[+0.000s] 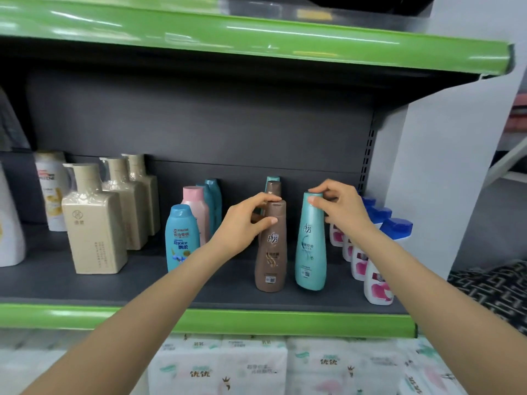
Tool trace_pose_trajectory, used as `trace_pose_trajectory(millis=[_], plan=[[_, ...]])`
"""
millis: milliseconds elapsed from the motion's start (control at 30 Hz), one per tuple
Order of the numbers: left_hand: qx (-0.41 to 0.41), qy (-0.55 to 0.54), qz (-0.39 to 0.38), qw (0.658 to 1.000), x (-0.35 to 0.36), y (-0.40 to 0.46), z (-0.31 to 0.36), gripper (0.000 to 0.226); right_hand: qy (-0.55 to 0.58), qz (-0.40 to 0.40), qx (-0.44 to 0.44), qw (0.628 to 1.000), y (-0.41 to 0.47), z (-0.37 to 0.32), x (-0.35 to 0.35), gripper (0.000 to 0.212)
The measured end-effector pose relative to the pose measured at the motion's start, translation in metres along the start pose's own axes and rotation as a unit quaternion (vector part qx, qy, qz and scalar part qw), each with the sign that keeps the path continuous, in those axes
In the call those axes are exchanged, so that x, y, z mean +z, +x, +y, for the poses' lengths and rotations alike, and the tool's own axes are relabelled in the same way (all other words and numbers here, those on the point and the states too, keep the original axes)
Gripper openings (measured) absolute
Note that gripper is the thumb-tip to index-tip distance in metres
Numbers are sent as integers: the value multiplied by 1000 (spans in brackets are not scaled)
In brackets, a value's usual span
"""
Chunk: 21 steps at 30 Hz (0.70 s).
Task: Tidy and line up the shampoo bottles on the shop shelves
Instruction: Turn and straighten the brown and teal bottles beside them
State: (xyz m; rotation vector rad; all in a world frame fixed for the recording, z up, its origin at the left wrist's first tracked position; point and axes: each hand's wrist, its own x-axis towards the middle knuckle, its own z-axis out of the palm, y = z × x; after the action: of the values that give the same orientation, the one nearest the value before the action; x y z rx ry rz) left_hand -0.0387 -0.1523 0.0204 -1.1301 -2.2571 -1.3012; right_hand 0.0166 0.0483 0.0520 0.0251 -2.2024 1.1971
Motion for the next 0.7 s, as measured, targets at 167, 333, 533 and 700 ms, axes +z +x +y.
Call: trace_pose_trajectory(millis=[167,333,533,700], plan=[[-3,17,15,1000,5,-4,3,41,89,-13,55,994,-20,-16,-18,9],[27,118,83,989,8,-10,15,50,182,-5,90,979,-31,-19,-23,11],[106,151,43,982,12,-28,32,38,317,-12,93,944,-45,-14,-22,13],[33,61,-66,995,4,-37,35,43,435,10,105,894,-53,-14,-15,9]])
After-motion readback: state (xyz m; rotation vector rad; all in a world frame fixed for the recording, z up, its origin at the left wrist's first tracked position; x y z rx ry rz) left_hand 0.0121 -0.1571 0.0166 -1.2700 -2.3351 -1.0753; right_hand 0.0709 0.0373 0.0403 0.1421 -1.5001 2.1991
